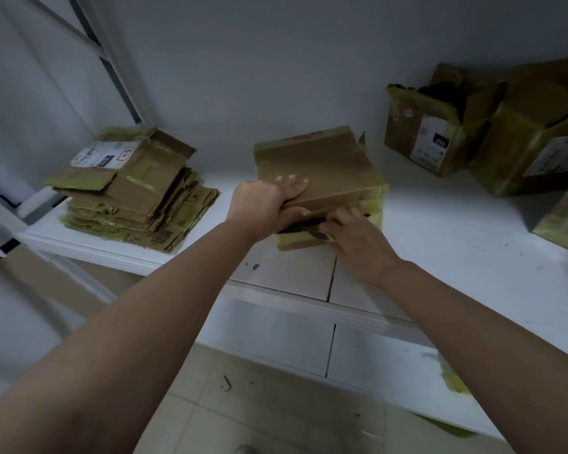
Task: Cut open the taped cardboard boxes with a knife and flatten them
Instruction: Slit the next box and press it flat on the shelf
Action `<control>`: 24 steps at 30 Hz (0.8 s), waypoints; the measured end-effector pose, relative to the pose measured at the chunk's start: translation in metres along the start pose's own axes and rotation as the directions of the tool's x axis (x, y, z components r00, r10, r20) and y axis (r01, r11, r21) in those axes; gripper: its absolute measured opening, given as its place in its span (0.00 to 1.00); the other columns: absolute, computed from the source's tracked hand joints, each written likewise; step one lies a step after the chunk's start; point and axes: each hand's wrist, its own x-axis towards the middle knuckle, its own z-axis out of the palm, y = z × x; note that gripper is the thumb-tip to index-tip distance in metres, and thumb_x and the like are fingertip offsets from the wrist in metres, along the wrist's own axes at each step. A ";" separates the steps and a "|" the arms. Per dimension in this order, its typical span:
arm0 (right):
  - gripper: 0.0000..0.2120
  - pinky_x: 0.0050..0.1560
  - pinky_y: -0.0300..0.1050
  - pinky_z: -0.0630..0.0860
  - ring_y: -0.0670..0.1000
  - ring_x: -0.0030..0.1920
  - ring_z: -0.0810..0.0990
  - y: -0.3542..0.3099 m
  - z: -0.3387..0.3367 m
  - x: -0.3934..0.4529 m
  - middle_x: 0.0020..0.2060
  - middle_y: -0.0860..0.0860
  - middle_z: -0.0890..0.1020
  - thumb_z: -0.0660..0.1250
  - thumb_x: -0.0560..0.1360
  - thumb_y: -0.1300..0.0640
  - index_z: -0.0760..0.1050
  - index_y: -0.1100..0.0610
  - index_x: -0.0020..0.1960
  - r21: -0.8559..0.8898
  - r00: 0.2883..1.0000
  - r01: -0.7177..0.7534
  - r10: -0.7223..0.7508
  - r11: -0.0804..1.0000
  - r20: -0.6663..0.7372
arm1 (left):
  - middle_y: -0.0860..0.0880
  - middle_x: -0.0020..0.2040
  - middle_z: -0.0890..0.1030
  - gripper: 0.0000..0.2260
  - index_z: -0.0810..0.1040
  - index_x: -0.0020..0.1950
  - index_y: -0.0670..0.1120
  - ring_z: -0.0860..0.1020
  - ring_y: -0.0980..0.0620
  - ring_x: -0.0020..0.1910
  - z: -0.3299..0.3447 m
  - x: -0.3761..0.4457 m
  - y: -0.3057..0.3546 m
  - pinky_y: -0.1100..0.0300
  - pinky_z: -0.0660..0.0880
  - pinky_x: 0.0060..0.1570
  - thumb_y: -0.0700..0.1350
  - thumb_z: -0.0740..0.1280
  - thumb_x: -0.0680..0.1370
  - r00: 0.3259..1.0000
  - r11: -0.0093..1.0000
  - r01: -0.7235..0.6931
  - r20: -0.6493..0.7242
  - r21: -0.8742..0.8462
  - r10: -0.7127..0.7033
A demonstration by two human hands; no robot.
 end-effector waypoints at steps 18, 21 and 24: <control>0.21 0.71 0.38 0.57 0.44 0.74 0.59 -0.010 0.011 -0.057 0.74 0.45 0.61 0.53 0.82 0.54 0.62 0.50 0.74 0.048 0.966 -0.100 0.085 0.994 0.244 | 0.53 0.77 0.62 0.29 0.58 0.77 0.56 0.67 0.52 0.72 -0.008 -0.005 0.017 0.54 0.73 0.55 0.64 0.57 0.78 0.998 0.997 0.056 0.023 0.045 -0.057; 0.18 0.64 0.42 0.68 0.50 0.65 0.73 -0.005 -0.001 -0.050 0.67 0.49 0.74 0.52 0.82 0.51 0.68 0.48 0.70 0.131 0.967 -0.175 0.146 0.976 0.208 | 0.50 0.72 0.69 0.30 0.63 0.74 0.53 0.74 0.48 0.65 -0.008 -0.001 0.039 0.54 0.73 0.51 0.64 0.64 0.75 0.990 0.990 0.138 0.000 0.019 -0.138; 0.14 0.47 0.46 0.74 0.54 0.50 0.80 0.003 -0.015 -0.052 0.52 0.50 0.82 0.57 0.81 0.53 0.71 0.46 0.65 0.059 0.974 -0.227 0.227 0.972 0.002 | 0.49 0.61 0.74 0.29 0.67 0.66 0.51 0.78 0.46 0.52 -0.009 0.001 0.046 0.56 0.70 0.42 0.65 0.68 0.72 0.982 0.982 0.185 -0.037 0.042 -0.184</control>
